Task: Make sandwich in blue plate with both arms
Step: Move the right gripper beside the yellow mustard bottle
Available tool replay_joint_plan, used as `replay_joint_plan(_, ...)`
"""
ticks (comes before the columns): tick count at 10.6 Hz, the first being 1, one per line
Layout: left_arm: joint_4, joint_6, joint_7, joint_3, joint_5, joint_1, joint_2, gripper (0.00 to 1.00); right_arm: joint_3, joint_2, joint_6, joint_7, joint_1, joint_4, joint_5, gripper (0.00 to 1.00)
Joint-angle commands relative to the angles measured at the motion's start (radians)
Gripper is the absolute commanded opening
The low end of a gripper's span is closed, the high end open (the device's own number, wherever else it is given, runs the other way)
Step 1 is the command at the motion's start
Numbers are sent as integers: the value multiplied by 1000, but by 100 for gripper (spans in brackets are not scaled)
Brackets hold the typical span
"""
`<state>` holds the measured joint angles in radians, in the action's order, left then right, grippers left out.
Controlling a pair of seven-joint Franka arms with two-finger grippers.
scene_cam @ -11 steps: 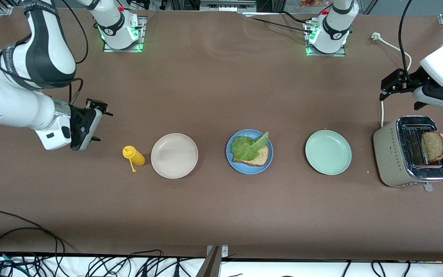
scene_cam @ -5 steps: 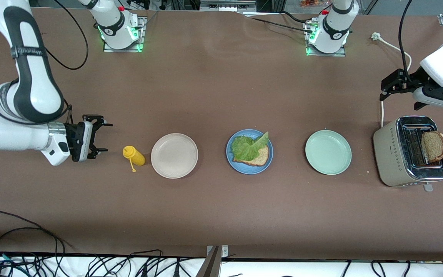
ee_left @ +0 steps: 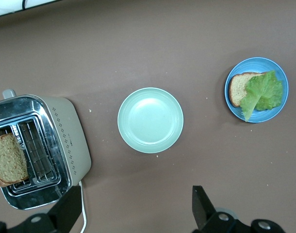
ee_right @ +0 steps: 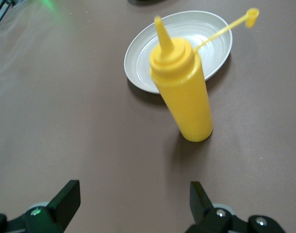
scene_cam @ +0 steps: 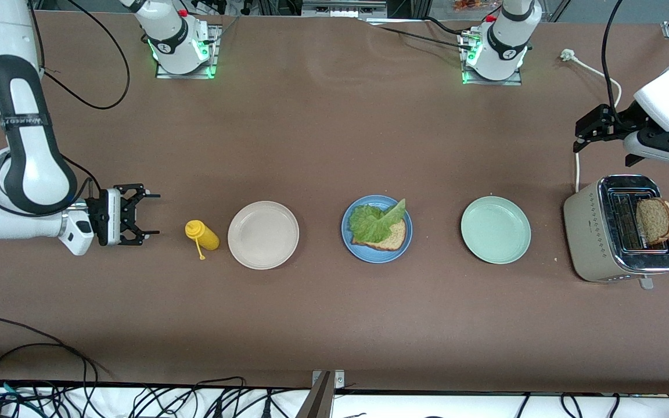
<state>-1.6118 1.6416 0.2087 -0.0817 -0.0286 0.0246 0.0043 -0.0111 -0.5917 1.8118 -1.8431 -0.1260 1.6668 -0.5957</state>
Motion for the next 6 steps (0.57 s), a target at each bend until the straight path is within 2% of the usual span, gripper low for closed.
replay_joint_plan(1,27,-23,14,2,-5,4,11,100,-21,-78,-20,-123,-35,-33,-84,100)
replay_joint_plan(4,27,-23,14,2,-5,6,11,100,-32,-137,-19,-211,-35,-33,-163,100)
replay_joint_plan(6,29,-23,12,2,-4,5,11,100,-55,-170,-8,-272,-37,-35,-182,100)
